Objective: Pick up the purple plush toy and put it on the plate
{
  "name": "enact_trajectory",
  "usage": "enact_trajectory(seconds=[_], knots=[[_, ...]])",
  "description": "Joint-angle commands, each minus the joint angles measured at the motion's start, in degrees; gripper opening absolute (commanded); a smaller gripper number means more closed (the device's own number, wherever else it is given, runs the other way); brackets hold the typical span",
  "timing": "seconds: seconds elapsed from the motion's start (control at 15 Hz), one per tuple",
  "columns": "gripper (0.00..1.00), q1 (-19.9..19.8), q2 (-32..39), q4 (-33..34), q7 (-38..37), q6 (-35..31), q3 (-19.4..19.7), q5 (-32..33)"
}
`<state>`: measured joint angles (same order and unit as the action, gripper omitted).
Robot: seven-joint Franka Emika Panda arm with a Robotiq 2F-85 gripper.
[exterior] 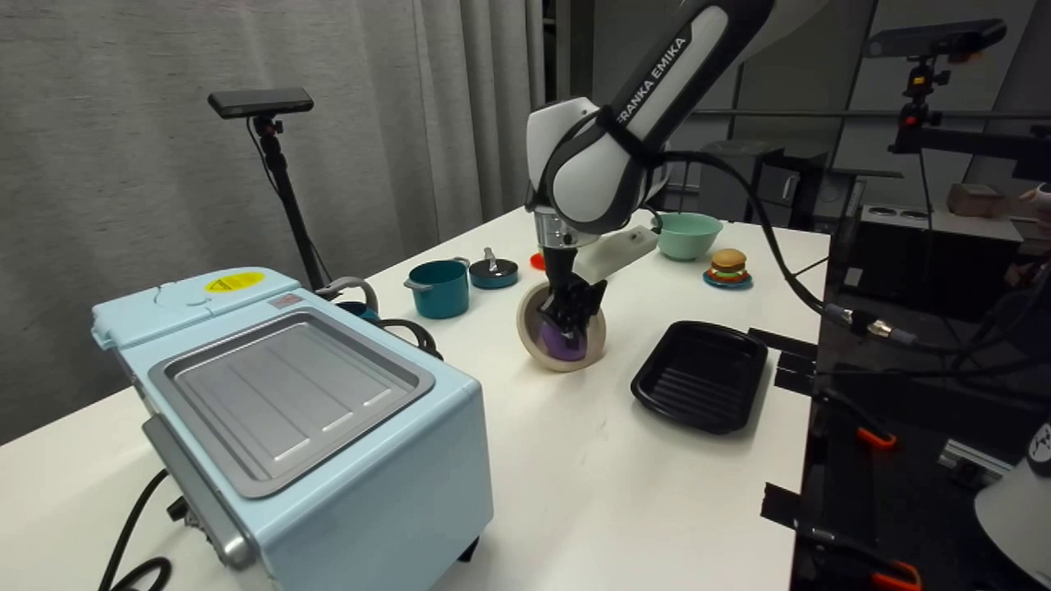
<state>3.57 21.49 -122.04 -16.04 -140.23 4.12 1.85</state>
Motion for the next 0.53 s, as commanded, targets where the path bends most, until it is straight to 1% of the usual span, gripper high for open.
enact_trajectory(seconds=[0.0,0.07,0.2,0.4,0.47], knots=[[0.4,-0.84,-0.68,0.38,-1.21,-0.95,1.74,1.33],[0.41,-1.07,-0.61,1.02,-1.24,-0.72,2.1,1.1],[0.55,-1.7,-1.07,1.95,-1.02,-0.68,2.33,0.08],[0.79,-2.89,-2.07,4.88,-0.35,0.2,1.71,-2.33],[0.85,-3.15,-2.53,5.89,-0.22,0.37,1.53,-3.07]])
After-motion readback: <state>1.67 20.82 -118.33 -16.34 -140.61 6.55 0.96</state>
